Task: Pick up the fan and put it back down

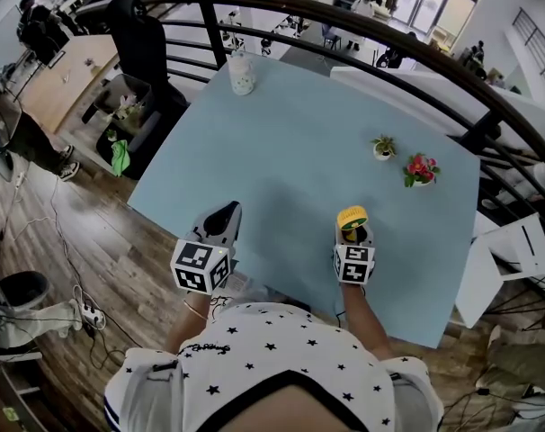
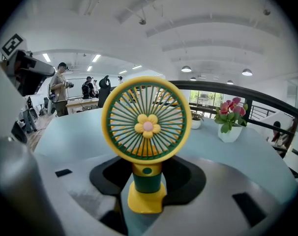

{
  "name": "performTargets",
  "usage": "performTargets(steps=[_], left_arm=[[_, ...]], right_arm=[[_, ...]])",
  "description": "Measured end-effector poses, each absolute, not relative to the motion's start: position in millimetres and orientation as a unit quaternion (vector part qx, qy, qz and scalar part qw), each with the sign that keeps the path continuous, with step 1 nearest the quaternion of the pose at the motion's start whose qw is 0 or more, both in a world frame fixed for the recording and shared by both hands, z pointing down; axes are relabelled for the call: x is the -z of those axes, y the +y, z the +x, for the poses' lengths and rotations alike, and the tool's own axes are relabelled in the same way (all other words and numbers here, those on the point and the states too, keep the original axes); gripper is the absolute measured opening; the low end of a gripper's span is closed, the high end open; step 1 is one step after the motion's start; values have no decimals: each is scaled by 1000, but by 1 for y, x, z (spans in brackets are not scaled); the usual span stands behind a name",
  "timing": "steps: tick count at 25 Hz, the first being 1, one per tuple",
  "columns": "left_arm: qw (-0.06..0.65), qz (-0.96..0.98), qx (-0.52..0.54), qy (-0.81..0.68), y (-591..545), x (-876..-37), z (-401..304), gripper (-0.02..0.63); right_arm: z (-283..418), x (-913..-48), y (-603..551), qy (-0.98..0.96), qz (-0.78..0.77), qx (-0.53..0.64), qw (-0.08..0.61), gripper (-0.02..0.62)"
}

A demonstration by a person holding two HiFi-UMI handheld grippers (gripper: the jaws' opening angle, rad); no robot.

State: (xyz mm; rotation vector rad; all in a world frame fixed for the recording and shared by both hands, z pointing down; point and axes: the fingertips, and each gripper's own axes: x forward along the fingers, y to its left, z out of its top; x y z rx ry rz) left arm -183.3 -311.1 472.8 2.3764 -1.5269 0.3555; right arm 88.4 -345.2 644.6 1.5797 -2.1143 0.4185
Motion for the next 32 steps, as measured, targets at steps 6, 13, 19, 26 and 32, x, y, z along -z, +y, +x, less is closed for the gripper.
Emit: performTargets(steps=[6, 13, 19, 26, 32], left_arm=[[147, 832, -123, -521, -314, -474, -177, 29], [145, 836, -124, -514, -317, -472, -176, 29], [144, 844, -123, -502, -319, -472, -174, 29], [141, 862, -122, -472, -329, -473, -156, 29], [138, 880, -124, -437, -337, -474, -138, 29]], right_arm=[[87, -645, -346, -773, 571, -145, 235, 178], [89, -648, -342, -764, 578, -153, 243, 193], [89, -647, -335, -761, 582, -157, 239, 212], [93, -644, -325, -755, 591, -171, 227, 218], [100, -642, -312, -742, 607, -184, 218, 227]])
